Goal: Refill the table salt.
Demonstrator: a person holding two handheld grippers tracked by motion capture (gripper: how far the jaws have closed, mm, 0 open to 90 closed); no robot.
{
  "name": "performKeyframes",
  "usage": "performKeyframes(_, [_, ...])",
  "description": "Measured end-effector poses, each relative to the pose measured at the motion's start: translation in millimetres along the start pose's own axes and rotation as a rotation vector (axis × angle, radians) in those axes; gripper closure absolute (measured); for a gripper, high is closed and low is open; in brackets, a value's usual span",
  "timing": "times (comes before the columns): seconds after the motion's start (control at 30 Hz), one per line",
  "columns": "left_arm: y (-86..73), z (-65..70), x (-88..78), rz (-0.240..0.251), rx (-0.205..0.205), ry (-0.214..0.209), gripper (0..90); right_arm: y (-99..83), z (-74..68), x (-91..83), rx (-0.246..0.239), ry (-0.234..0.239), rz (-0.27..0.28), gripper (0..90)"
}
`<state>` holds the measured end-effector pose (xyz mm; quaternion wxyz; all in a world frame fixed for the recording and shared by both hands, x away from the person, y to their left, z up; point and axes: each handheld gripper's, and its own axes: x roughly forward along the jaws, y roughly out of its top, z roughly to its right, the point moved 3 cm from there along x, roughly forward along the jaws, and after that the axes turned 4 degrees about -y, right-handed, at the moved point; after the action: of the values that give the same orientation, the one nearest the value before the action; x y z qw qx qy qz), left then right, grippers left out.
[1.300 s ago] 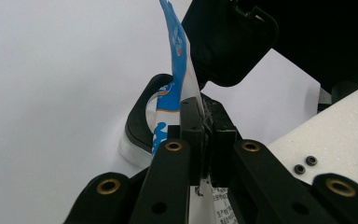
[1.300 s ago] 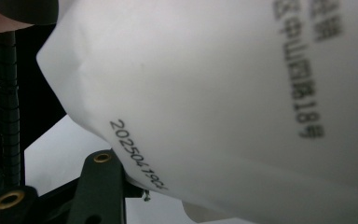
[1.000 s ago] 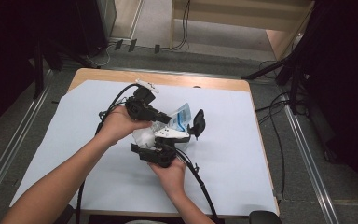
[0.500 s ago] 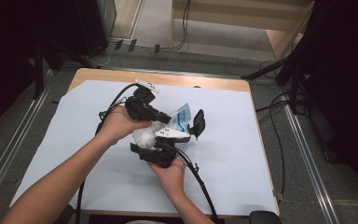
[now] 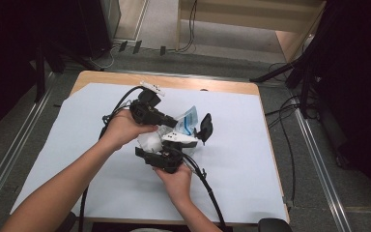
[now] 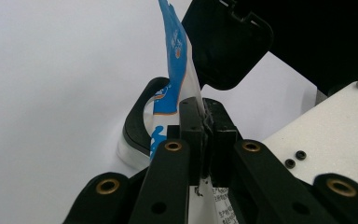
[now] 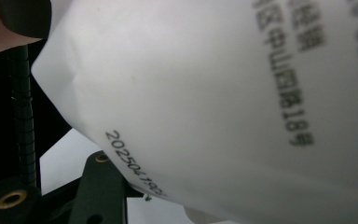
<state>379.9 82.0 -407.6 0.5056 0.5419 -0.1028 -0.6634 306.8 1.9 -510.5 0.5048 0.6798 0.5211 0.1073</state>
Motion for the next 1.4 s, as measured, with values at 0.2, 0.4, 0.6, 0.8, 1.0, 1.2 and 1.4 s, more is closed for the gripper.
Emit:
performKeyframes(0.2, [0.9, 1.7, -0.4, 0.003, 0.001, -0.001, 88.3, 0.6, -0.6, -0.7, 0.006, -0.002, 0.004, 51.5])
performKeyframes(0.4, [0.8, 1.4, -1.1, -0.001, 0.000, -0.002, 88.2, 0.9, -1.3, -0.1, 0.008, -0.001, 0.009, 51.5])
performKeyframes(0.6, [0.9, 2.2, 0.2, -0.005, -0.004, 0.003, 88.1, 0.3, -0.9, 0.8, 0.005, -0.010, 0.006, 51.5])
performKeyframes(0.8, [1.4, 1.2, 0.3, 0.000, -0.001, -0.002, 88.2, 0.7, -0.6, 0.4, 0.005, -0.013, 0.008, 51.5])
performKeyframes(1.0, [1.5, 2.4, -0.8, 0.004, -0.003, 0.003, 88.5, 0.4, -1.4, 0.9, 0.026, 0.002, 0.018, 51.7])
performKeyframes(1.2, [1.4, 2.5, -1.4, 0.004, -0.003, 0.000, 88.7, 0.5, -1.7, 0.8, 0.030, 0.003, 0.021, 51.8])
performKeyframes(1.4, [1.1, 2.8, -1.1, 0.008, -0.004, 0.000, 88.8, 0.1, -1.6, 0.6, 0.021, -0.006, 0.015, 51.8])
